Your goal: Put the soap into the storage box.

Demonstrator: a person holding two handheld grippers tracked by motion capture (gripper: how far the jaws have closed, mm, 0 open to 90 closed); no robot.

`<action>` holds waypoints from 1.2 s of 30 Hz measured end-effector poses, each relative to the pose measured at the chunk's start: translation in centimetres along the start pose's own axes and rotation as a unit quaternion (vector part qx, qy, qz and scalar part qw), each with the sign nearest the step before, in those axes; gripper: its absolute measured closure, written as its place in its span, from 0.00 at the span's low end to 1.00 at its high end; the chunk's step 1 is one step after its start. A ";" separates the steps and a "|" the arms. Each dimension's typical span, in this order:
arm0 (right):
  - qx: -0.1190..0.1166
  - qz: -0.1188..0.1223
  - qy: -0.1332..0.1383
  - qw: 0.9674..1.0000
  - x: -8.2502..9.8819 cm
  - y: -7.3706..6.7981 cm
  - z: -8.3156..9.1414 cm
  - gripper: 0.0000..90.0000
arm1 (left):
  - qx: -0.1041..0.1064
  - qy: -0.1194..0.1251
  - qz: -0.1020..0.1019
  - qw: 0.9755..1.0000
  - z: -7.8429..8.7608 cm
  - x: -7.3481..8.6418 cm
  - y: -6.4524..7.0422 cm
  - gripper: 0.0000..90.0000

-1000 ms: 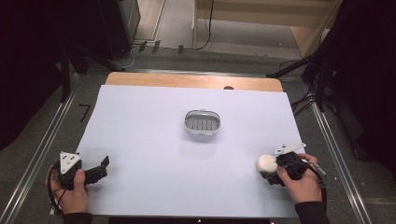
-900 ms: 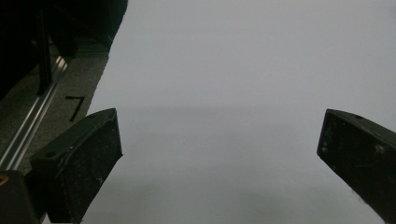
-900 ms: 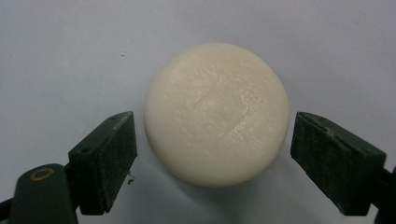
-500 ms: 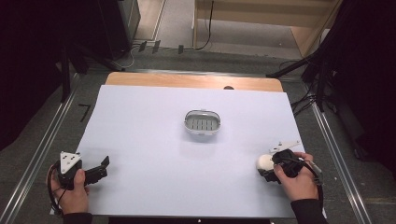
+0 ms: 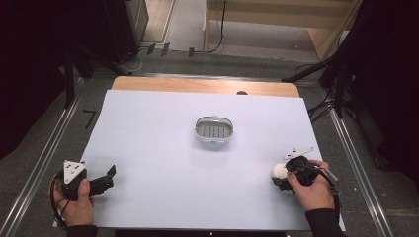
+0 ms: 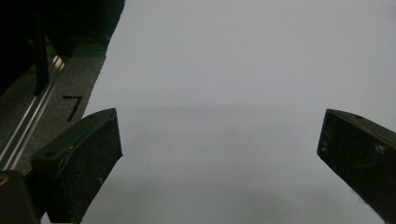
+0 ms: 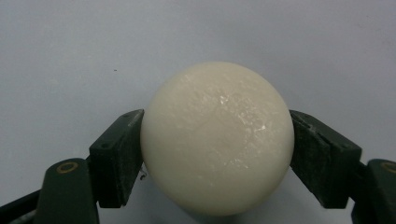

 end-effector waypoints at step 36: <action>0.006 0.001 -0.042 0.999 -1.3 -0.3 -0.4 0.27 | 0.001 0.000 0.001 1.000 0.0 0.0 0.0 0.00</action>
Point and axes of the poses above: each handheld gripper's, and its own axes: z roughly backward along the jaws, x roughly out of its underside, y roughly to its right, the point moved 2 cm from there along -z, roughly forward along the jaws, and after that the axes turned 11 degrees about -x, right-handed, at the moved point
